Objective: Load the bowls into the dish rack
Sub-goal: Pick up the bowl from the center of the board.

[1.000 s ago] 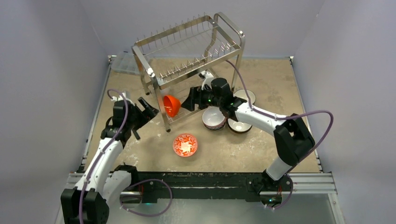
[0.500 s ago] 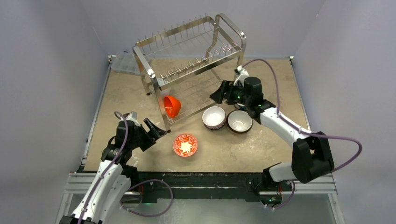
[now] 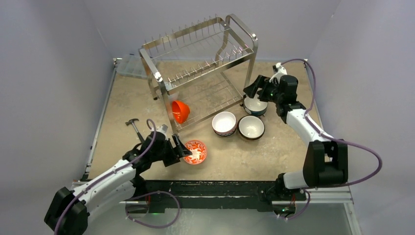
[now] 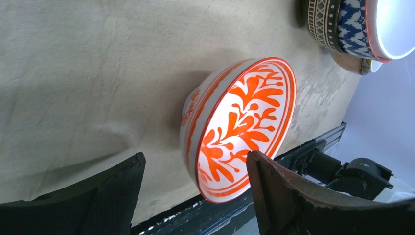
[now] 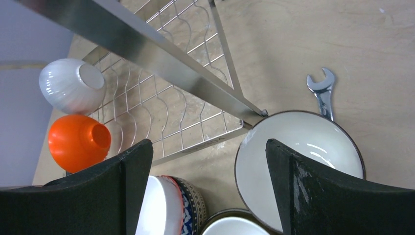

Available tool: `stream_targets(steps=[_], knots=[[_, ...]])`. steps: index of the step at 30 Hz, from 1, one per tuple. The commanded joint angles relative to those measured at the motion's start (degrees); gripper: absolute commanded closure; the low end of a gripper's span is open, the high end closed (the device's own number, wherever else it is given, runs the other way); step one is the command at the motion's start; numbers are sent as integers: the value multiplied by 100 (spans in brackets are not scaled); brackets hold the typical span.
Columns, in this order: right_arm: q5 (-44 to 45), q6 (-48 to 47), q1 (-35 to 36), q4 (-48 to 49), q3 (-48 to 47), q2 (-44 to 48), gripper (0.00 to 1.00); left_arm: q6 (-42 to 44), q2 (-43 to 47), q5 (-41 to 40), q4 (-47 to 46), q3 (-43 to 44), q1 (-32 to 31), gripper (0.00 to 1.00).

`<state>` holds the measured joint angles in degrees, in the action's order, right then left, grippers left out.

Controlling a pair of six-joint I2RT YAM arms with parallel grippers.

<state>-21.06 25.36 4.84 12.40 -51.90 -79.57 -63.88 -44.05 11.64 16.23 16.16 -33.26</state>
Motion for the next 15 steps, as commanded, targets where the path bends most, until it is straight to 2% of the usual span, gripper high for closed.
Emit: stream_targets(steps=[1, 3, 5, 13, 15], knots=[[-535, -314, 26, 209, -518, -389, 13, -494, -409, -649, -1076, -137, -448, 28], [-690, -346, 26, 224, -611, -495, 13, -585, -694, -849, -1363, -178, -611, 35], [-839, -284, 28, 275, -539, -471, 13, -551, -829, -1008, -1385, -138, -681, 45], [-1429, -30, 34, 190, 121, 28, 12, -452, -350, -1313, -1117, -94, -749, 98], [-1675, 81, 50, 149, 327, 217, 9, -413, -146, -1377, -997, -73, -750, 100]])
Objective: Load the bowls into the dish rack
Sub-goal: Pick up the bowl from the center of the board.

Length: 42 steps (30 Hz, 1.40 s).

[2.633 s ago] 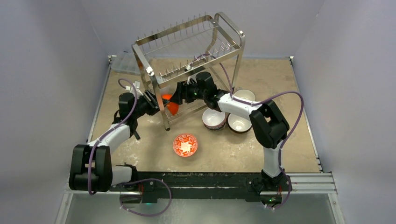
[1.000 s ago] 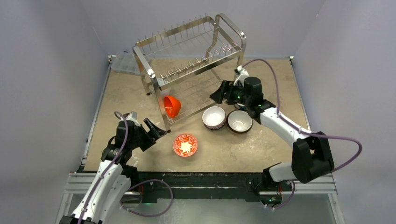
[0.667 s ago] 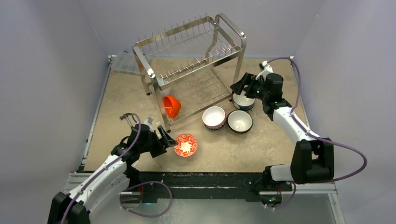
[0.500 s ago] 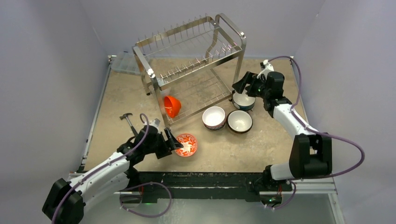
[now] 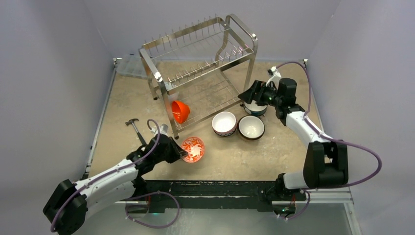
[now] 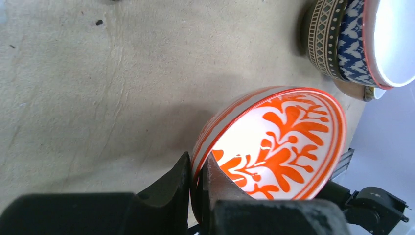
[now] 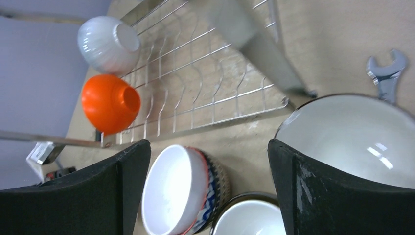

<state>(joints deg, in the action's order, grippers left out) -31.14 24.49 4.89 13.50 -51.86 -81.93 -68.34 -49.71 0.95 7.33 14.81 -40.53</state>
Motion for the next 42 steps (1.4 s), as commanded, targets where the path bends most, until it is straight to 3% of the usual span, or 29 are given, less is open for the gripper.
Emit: stream_targets(steps=[1, 5, 12, 19, 25, 42], knots=[[-789, 231, 73, 47, 431, 555, 8, 51, 524, -322, -98, 66, -20, 100], [-1114, 547, 403, 119, 886, 1065, 1, 127, 865, -288, -354, 66, -18, 100], [-1406, 1503, 1520, 684, 1590, 1687, 1, 450, 840, 206, -1688, 133, -23, 100], [-1560, 2200, 2167, 1093, 1970, 2054, 1, 712, 585, 775, -2808, 324, -16, 100], [-1550, 2901, 2560, 1919, 2230, 2044, 1, 908, 530, 964, -2900, 584, -24, 100], [-1116, 3399, 3544, 2917, 1768, 1184, 1, 1027, 505, 1002, -2661, 621, -25, 100]])
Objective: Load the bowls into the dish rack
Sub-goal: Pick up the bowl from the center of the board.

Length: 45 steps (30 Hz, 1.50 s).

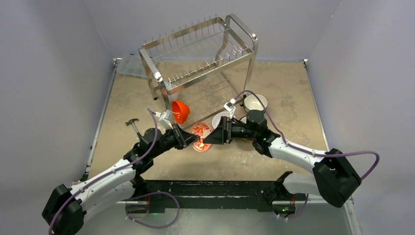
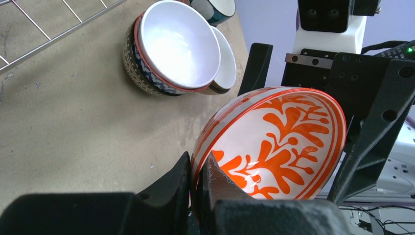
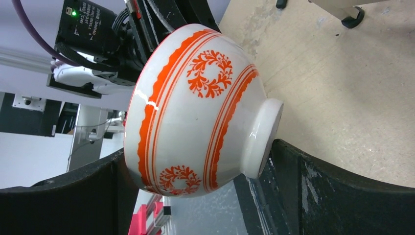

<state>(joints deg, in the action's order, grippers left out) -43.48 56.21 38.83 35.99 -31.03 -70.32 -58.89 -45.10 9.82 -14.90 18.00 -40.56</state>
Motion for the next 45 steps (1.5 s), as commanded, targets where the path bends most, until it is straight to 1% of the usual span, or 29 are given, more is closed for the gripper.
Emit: stream_targets(steps=[1, 4, 7, 10, 11, 12, 13, 15, 16, 17, 18, 19, 22, 23, 28, 32, 35, 38, 40, 45], knots=[[159, 250, 162, 713, -315, 32, 3, 83, 51, 100, -415, 294, -20, 100], [167, 283, 188, 804, -374, 18, 11, 86, 84, 75, -377, 245, -20, 100], [240, 263, 204, 748, -386, 60, 28, 89, 116, 34, -342, 200, -15, 100], [357, 159, 204, 575, -400, 137, 57, 81, 160, -17, -304, 155, -16, 100], [392, 120, 211, 530, -416, 163, 70, 73, 173, -47, -274, 147, -19, 100], [432, 88, 205, 472, -428, 174, 86, 65, 188, -83, -238, 136, -14, 98], [475, 48, 205, 426, -437, 196, 99, 54, 219, -124, -203, 134, -20, 91], [530, -34, 211, 310, -447, 199, 100, 39, 299, -210, -108, 117, -22, 74], [541, -94, 205, 232, -467, 193, 100, 40, 340, -268, -38, 115, -17, 64], [549, -144, 212, 149, -483, 180, 100, 38, 401, -337, 56, 115, -22, 51], [554, -181, 205, 71, -494, 182, 100, 23, 469, -428, 150, 116, -16, 36], [540, -196, 200, 11, -494, 186, 100, 8, 539, -513, 271, 116, -16, 27], [659, -219, 201, -115, -497, 204, 100, -63, 819, -823, 649, 116, -13, 5], [691, -251, 183, -155, -503, 197, 100, -96, 910, -928, 767, 108, -12, 2], [606, -296, 45, -191, -555, 63, 100, -26, 1295, -1269, 1453, 195, 19, 1], [470, -158, -157, 49, -539, -63, 100, 139, 1467, -1349, 2312, 394, 175, 1], [262, -145, -410, 171, -611, -209, 100, 299, 1472, -1400, 3027, 655, 408, 1], [84, -325, -737, 45, -777, -377, 100, 610, 1256, -1211, 3795, 948, 866, 1], [45, -591, -925, -217, -971, -472, 100, 845, 1048, -854, 4132, 1109, 1372, 1], [386, -1681, -1092, -1449, -1901, -792, 100, 1240, 336, 221, 4456, 1362, 2401, 1]])
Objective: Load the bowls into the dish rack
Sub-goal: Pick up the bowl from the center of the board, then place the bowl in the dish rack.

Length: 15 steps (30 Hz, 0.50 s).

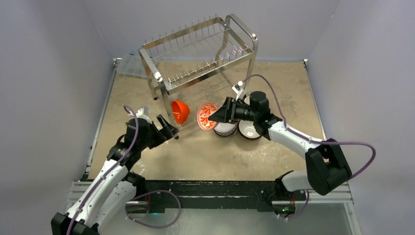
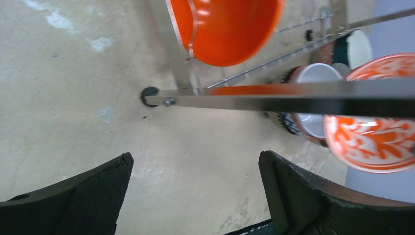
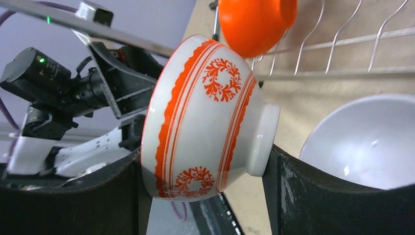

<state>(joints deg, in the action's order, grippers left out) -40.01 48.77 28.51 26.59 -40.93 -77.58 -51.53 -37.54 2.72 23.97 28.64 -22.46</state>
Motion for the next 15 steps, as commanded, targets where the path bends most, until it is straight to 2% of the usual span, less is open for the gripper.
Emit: stream_targets(steps=[1, 11, 13, 15], knots=[[121, -1119, -65, -677, -1044, -155, 100, 556, -544, 1109, 599, 327, 790, 1], [731, -2268, -65, -1347, -2147, -1198, 100, 1416, -1274, 2649, 781, 619, 3004, 1], [920, -2473, -65, -1428, -2346, -1428, 100, 1712, -1446, 2601, 1009, 859, 3359, 1], [1003, -2589, -65, -1465, -2498, -1612, 100, 1950, -1557, 2203, 1186, 1197, 3379, 2]])
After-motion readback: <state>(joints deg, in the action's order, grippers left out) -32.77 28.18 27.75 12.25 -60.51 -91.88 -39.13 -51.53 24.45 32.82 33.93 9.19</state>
